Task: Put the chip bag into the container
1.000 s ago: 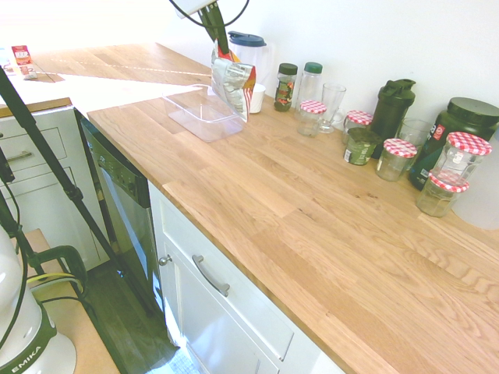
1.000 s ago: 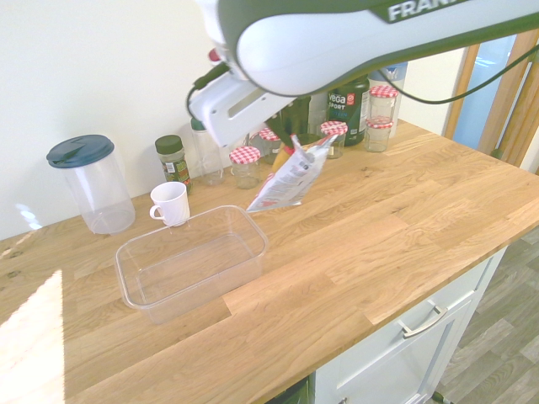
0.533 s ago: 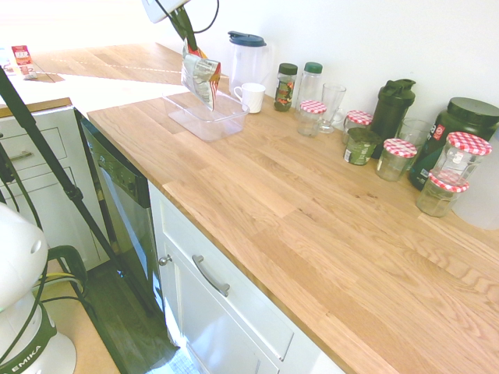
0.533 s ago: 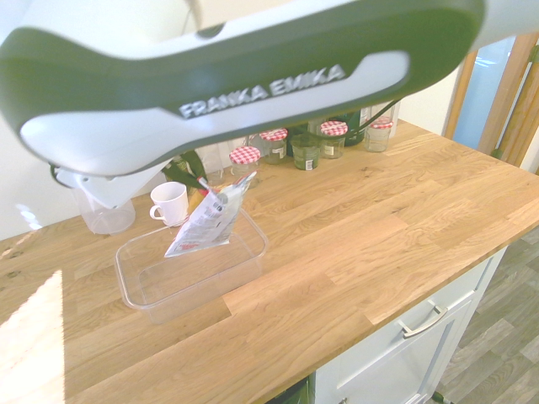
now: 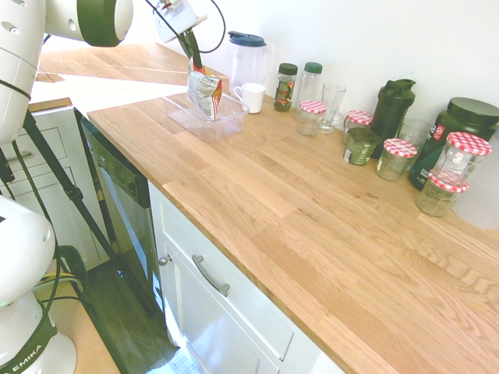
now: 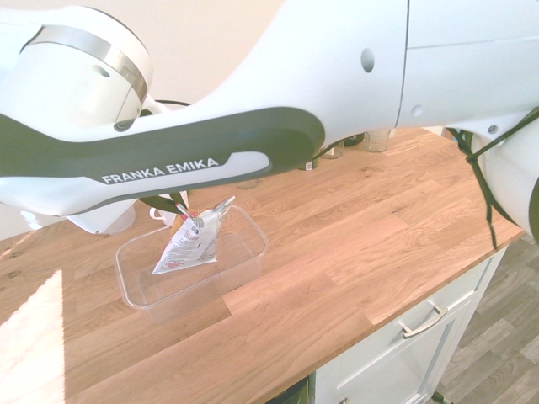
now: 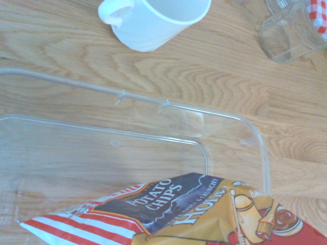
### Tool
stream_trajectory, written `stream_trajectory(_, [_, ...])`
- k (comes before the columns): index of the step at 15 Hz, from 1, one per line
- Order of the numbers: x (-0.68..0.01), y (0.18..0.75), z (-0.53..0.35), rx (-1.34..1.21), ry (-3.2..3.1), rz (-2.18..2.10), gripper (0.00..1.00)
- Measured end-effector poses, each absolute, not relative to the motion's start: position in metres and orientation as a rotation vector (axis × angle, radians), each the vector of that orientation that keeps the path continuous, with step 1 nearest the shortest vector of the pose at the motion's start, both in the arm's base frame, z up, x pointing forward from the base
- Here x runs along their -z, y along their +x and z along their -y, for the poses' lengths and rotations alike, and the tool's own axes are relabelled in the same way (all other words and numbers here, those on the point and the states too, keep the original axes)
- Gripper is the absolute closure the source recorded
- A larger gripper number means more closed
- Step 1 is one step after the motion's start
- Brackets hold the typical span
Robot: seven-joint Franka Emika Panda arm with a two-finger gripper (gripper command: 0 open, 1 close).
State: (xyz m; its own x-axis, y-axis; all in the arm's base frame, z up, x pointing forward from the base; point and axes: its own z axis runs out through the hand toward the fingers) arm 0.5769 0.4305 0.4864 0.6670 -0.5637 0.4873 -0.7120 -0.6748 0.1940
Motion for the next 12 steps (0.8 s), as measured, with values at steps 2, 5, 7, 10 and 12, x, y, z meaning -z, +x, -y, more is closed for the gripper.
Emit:
stream_trajectory(2, [-0.486,0.577,-0.431,-0.547,2.510,1.006,0.00])
stream_trajectory(5, [-0.484,0.581,-0.426,-0.526,2.510,1.020,0.00])
stream_trajectory(7, [-0.482,0.583,-0.423,-0.511,2.512,1.029,0.00])
stream_trajectory(10, [-0.475,0.587,-0.418,-0.485,2.517,1.043,0.00])
stream_trajectory(12, [-0.468,0.589,-0.417,-0.480,2.520,1.050,0.00])
